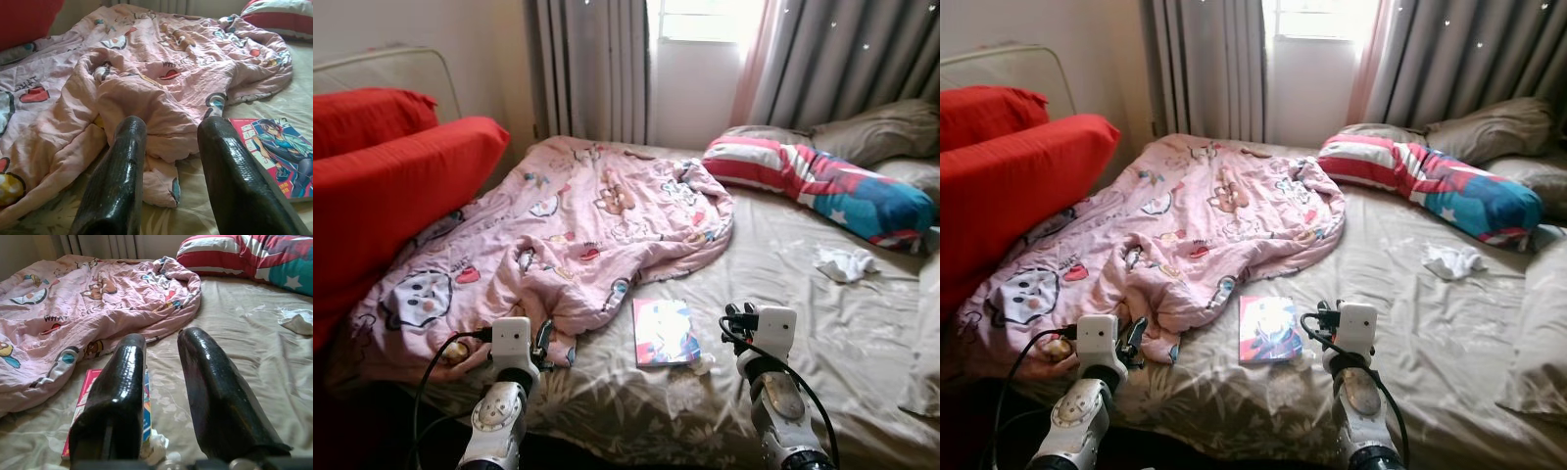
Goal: Clean up the room
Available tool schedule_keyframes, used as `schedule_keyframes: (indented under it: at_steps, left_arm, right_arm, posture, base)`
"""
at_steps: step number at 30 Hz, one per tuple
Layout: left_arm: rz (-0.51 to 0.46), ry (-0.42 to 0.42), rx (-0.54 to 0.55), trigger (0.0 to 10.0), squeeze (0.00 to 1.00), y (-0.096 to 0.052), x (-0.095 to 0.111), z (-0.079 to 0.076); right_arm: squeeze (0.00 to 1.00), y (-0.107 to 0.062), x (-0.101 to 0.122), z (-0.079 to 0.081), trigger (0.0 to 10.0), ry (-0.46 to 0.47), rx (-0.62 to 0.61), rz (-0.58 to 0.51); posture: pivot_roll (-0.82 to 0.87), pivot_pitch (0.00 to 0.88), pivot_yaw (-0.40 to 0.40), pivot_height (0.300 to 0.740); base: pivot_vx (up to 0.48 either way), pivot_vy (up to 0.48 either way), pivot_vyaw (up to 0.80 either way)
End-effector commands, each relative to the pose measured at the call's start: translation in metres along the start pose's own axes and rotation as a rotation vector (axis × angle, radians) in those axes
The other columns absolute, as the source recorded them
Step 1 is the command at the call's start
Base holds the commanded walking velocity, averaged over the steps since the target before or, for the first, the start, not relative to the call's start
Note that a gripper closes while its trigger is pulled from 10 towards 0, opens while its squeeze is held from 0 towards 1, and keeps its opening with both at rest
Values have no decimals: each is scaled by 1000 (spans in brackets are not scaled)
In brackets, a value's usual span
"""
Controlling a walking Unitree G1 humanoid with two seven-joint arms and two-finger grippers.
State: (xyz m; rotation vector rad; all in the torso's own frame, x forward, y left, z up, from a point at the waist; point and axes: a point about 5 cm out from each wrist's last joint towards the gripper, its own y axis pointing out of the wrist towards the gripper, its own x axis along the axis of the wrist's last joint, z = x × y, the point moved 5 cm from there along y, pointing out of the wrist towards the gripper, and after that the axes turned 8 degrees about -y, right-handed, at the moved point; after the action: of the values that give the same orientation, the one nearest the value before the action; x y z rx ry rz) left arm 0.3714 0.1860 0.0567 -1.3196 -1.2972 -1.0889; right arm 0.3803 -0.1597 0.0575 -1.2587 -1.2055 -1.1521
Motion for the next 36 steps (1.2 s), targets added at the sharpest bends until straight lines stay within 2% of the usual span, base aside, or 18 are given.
schedule_keyframes:
  at_steps: [1,8,13,25,29,31,36]
  left_arm:
    - [0,10,4,10000,0,3,3,1]
    - [3,13,4,10000,0,3,3,2]
    - [5,13,2,10000,0,3,3,2]
    - [11,12,1,10000,0,2,1,2]
    - [16,13,-1,10000,0,2,0,2]
    - [26,15,-21,10000,0,2,-2,-1]
    - [29,18,-25,10000,0,2,-2,-1]
  right_arm:
    - [0,2,2,1,10000,5,4,-2]
    - [0,0,-4,5,10000,-42,32,27]
    - [0,-3,-10,3,10000,-37,32,43]
    - [0,-4,-14,3,10000,-20,34,63]
    - [0,-5,-19,0,10000,-6,26,87]
    - [0,-7,-31,-3,10000,-4,17,161]
    - [0,-9,-36,-2,10000,-19,22,190]
  posture:
    - [-24,0,-31,603]
    - [-21,5,-31,603]
    - [-20,6,-30,603]
    - [-20,5,-29,603]
    - [-24,0,-24,603]
    - [-26,0,-21,603]
    - [-27,0,-16,603]
  base:
    - [0,0,0]
    - [284,0,116]
    - [336,0,583]
    - [370,0,0]
    - [375,0,0]
    - [0,0,0]
    - [0,0,0]
